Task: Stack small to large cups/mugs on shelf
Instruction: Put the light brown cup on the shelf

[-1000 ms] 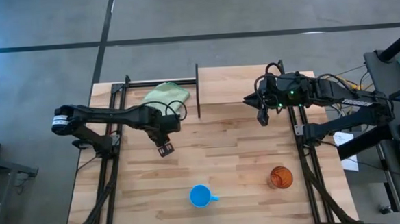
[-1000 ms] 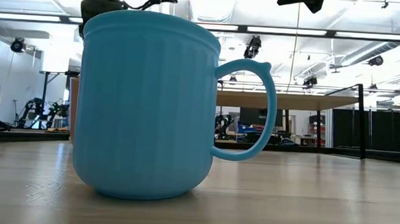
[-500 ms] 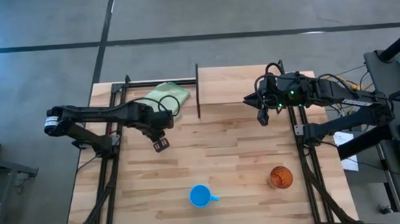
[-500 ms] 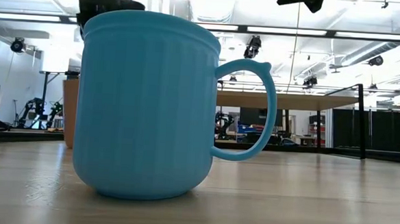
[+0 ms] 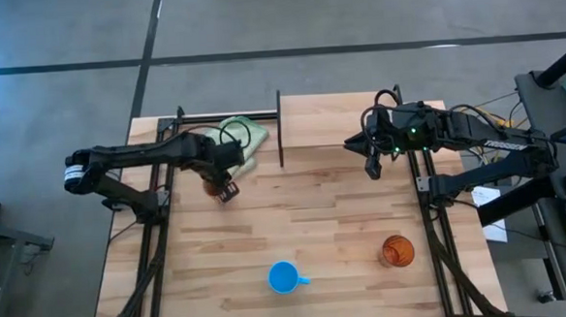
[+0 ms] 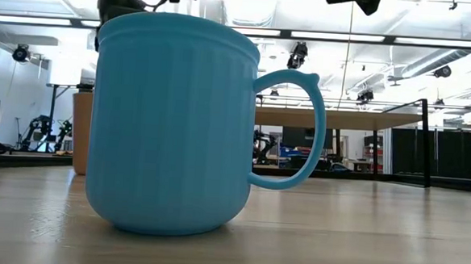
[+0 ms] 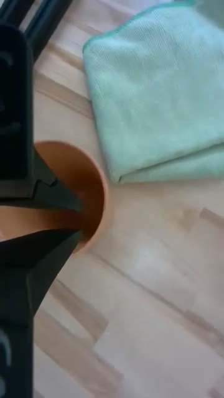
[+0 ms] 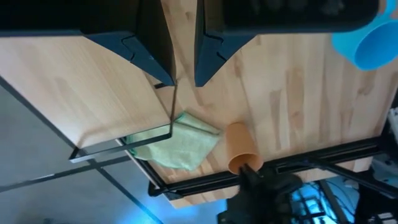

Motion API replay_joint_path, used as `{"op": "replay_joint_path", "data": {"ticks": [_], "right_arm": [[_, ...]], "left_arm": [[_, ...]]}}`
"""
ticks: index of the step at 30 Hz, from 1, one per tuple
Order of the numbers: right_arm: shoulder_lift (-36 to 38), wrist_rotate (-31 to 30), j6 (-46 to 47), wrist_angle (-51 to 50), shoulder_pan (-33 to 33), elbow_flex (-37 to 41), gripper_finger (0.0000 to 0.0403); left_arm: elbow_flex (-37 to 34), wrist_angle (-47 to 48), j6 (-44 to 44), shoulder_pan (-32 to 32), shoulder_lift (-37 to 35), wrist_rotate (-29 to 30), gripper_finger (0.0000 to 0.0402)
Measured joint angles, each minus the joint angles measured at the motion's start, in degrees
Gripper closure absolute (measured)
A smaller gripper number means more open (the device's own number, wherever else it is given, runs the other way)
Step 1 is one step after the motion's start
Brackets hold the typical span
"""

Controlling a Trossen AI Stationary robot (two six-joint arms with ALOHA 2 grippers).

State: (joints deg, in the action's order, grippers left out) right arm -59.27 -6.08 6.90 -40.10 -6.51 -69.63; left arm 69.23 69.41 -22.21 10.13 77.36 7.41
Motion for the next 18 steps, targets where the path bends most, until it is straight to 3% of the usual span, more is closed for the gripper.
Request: {"op": "replay_joint_path", "data": {"ticks": [9,18], "right_arm": [[0.0,0.5,-1.4,0.0,0.0,0.0,0.0349],[0.0,0.5,-2.7,-0.1,0.0,0.0,0.0349]], "left_arm": [[2.2,0.1,-6.9,3.0,0.2,-6.0,0.0274],[1.4,0.1,-11.2,1.4,1.8,-7.7,0.0263]]}}
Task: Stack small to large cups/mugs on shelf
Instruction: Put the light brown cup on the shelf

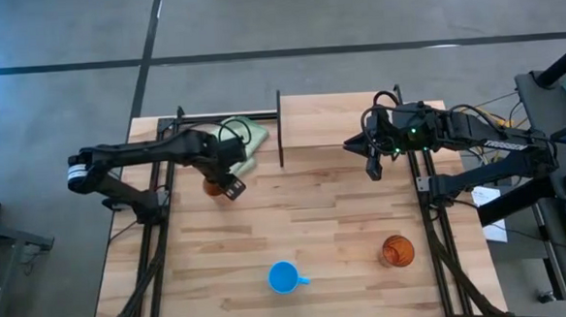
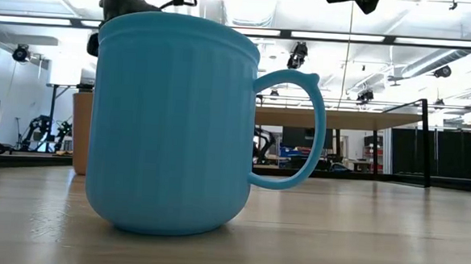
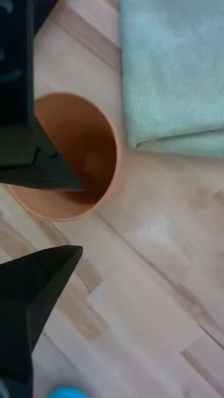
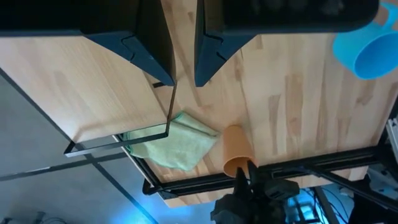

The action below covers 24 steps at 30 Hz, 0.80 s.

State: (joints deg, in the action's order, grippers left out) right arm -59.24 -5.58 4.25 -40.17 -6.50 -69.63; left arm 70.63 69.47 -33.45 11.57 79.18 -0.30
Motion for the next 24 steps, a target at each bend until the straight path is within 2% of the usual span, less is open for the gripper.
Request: {"op": "replay_joint_path", "data": {"ticks": [18,21,24], "right_arm": [[0.0,0.0,-0.5,-0.3,0.0,0.0,0.0349],[0.0,0.0,-0.4,-0.3,0.0,0.0,0.0349],[0.0,0.0,-0.4,-0.3,0.0,0.0,0.0349]], "left_arm": [[-0.1,0.0,-2.2,-0.4,8.5,1.0,0.0264],[-0.1,0.0,-2.2,-0.4,9.8,1.2,0.0281],[-0.1,0.2,-1.8,-0.4,10.2,1.2,0.0329]]}}
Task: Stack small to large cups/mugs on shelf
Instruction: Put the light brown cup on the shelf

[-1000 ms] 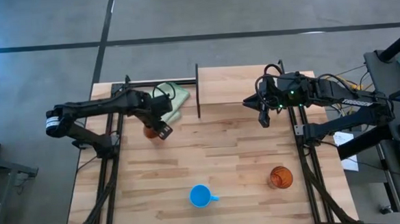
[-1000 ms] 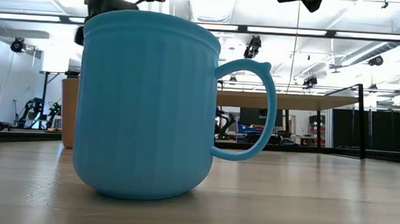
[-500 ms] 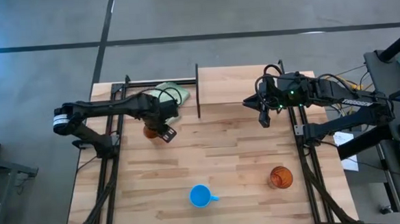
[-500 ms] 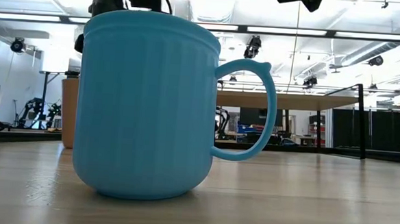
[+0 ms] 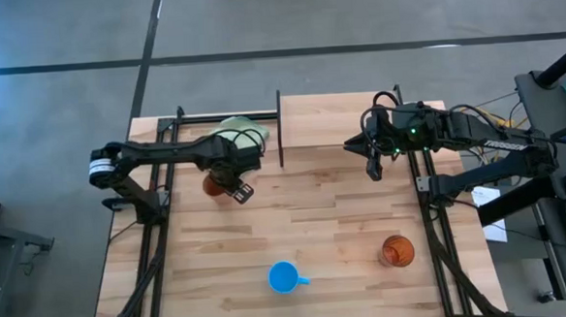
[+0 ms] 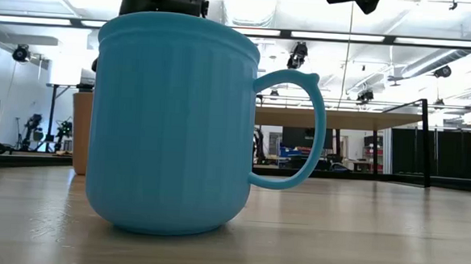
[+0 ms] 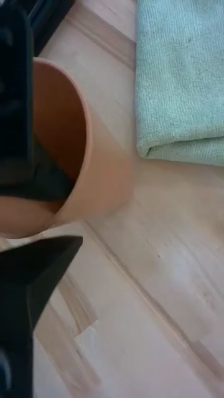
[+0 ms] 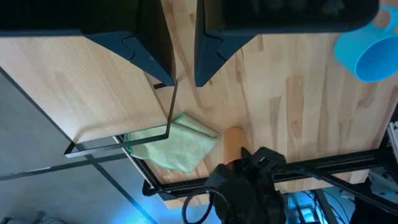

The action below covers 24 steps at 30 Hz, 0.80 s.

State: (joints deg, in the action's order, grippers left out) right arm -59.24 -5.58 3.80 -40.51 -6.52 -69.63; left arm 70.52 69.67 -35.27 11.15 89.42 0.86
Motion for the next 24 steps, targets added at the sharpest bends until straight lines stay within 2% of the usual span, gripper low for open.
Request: {"op": "replay_joint_path", "data": {"ticks": [3,8,13,17,20,24], "right_arm": [[0.0,0.0,0.0,0.0,0.0,0.0,0.0349],[0.0,0.0,0.0,0.0,0.0,0.0,0.0349],[0.0,0.0,0.0,0.0,0.0,0.0,0.0349],[0.0,0.0,0.0,0.0,0.0,0.0,0.0349],[0.0,-0.2,-0.1,0.0,0.0,0.0,0.0349],[0.0,-0.6,-0.9,0.4,0.0,0.0,0.0349]], "left_arm": [[0.5,1.1,0.2,-0.1,-0.5,-0.4,0.0388],[7.8,9.2,1.6,-0.8,-1.3,-0.7,0.04],[24.0,17.4,3.0,-2.6,-1.3,0.1,0.0401],[38.3,18.1,3.5,-3.5,-1.3,4.1,0.0401],[46.4,16.2,8.9,-3.7,-1.1,9.0,0.0401],[52.8,7.9,23.9,-3.7,0.1,15.9,0.0401]]}}
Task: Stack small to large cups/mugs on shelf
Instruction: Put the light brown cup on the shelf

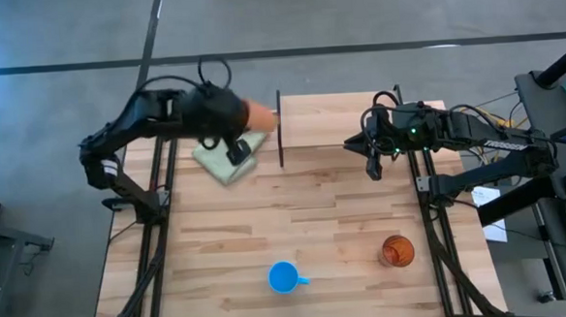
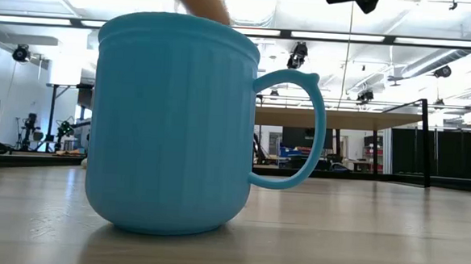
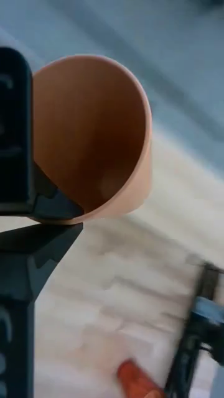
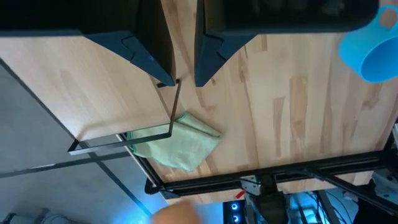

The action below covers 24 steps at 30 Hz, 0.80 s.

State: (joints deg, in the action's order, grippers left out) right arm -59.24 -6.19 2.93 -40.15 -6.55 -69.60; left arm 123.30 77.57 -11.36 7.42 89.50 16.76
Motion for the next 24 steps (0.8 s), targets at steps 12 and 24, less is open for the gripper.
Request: {"op": "replay_joint_path", "data": {"ticks": [12,24], "right_arm": [[0.0,-18.0,10.2,0.5,-0.1,0.0,0.0349],[0.0,-18.1,10.6,0.5,-0.2,0.0,0.0349]], "left_arm": [[0.9,-9.9,22.0,5.8,10.6,0.0,0.0401],[0.9,-8.2,29.0,13.0,17.9,-14.9,0.0402]]}}
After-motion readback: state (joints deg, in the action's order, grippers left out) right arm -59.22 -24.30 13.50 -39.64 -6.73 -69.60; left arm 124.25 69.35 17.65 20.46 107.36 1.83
